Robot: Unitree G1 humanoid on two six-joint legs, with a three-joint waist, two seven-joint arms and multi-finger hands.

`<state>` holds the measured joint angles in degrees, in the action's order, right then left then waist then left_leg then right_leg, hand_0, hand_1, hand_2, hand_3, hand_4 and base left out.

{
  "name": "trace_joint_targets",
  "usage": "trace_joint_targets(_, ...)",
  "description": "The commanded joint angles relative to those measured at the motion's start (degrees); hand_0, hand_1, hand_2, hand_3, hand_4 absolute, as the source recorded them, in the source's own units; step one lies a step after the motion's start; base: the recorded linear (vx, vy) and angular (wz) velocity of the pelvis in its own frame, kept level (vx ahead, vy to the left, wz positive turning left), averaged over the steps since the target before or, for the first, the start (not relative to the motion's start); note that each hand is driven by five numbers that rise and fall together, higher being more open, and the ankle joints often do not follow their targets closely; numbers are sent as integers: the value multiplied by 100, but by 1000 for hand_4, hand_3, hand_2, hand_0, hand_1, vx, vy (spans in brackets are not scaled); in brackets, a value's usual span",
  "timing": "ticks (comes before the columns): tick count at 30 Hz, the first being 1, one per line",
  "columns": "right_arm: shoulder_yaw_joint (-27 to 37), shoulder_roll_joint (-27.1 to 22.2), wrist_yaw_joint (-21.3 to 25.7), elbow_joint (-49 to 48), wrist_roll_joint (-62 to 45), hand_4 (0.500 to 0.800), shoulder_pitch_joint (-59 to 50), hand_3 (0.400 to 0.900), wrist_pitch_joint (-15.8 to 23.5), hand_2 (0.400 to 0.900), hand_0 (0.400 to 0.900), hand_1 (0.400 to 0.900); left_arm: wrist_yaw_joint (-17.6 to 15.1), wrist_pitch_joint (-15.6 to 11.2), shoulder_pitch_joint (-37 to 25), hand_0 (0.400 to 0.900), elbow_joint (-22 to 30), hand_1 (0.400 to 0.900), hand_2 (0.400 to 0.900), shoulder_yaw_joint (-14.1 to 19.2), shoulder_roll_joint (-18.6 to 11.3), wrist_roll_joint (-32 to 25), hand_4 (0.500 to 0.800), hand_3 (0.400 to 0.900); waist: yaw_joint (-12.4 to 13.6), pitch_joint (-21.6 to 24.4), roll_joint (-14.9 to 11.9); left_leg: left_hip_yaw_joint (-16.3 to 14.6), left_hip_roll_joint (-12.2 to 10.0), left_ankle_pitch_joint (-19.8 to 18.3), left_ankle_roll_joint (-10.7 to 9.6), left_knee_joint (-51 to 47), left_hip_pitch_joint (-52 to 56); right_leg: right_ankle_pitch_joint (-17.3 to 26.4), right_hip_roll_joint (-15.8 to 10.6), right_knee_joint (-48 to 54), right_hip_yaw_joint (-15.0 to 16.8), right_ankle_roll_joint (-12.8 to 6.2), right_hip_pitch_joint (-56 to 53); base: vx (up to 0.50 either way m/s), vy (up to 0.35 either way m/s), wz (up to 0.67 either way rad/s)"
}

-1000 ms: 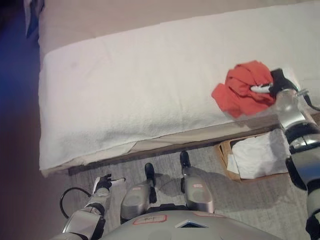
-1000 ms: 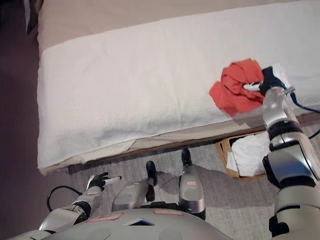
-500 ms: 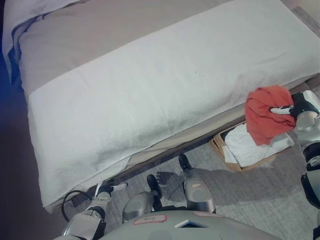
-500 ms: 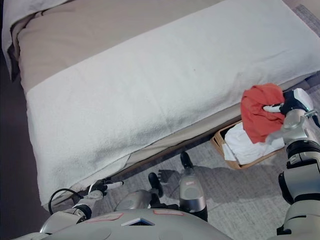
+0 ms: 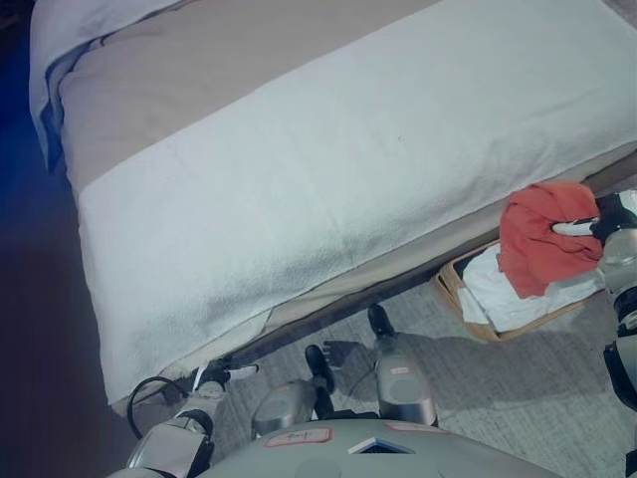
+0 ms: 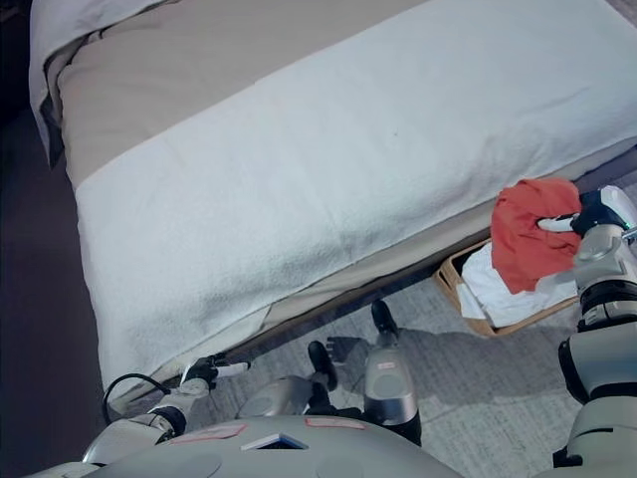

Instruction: Put the clothes on the bed into the basket.

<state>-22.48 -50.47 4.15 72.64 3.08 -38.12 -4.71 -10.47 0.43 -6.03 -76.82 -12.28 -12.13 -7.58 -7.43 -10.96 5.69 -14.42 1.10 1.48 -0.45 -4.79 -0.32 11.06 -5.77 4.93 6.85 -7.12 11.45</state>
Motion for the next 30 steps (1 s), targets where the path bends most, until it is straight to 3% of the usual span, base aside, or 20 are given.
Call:
trace_joint_targets(1,-350,-320,213,777,118,500,-1179,400,-36,400,400,400,-72,13,-65,900,-408,900,900,-238,-292,8,800,900,93,42,-263,419,-40,-340,-195,324,-15,153,-121,-320,-36,-206,248,9,-14,17)
trace_joint_targets(2,-419,-319,206,1019,290,500,-1283,400,-114,400,400,400,-75,23,-71,900,-424,900,900,-263,-308,16,800,900,120,46,-249,443,-33,-337,-196,317,-20,148,-130,-314,-54,-199,237,8,-12,17)
trace_joint_targets(3,-449,-331,271,1193,373,638,-1452,629,-186,629,629,629,-88,31,-74,900,-438,900,900,-291,-311,26,800,900,127,49,-237,461,-34,-335,-198,313,-25,140,-144,-309,-79,-197,224,11,-3,14)
trace_joint_targets(4,-482,-306,288,1297,422,800,-1588,900,-199,900,900,900,-99,31,-85,900,-432,900,900,-299,-293,13,800,900,131,46,-223,480,-24,-335,-197,309,-26,141,-156,-306,-92,-196,216,14,0,13)
trace_joint_targets(12,-455,-108,369,1501,524,800,-1686,900,-258,900,900,900,-176,51,-140,900,-422,900,900,-290,-294,26,800,900,216,58,-149,566,1,-321,-196,266,-30,133,-196,-267,-175,-188,155,14,-2,7)
trace_joint_targets(30,-346,-83,312,1340,400,800,-1315,900,-178,900,900,900,-222,62,-203,900,-376,900,900,-264,-323,105,800,900,249,87,-298,597,-30,-346,-199,298,-28,104,-183,-255,-197,-165,109,0,-2,0)
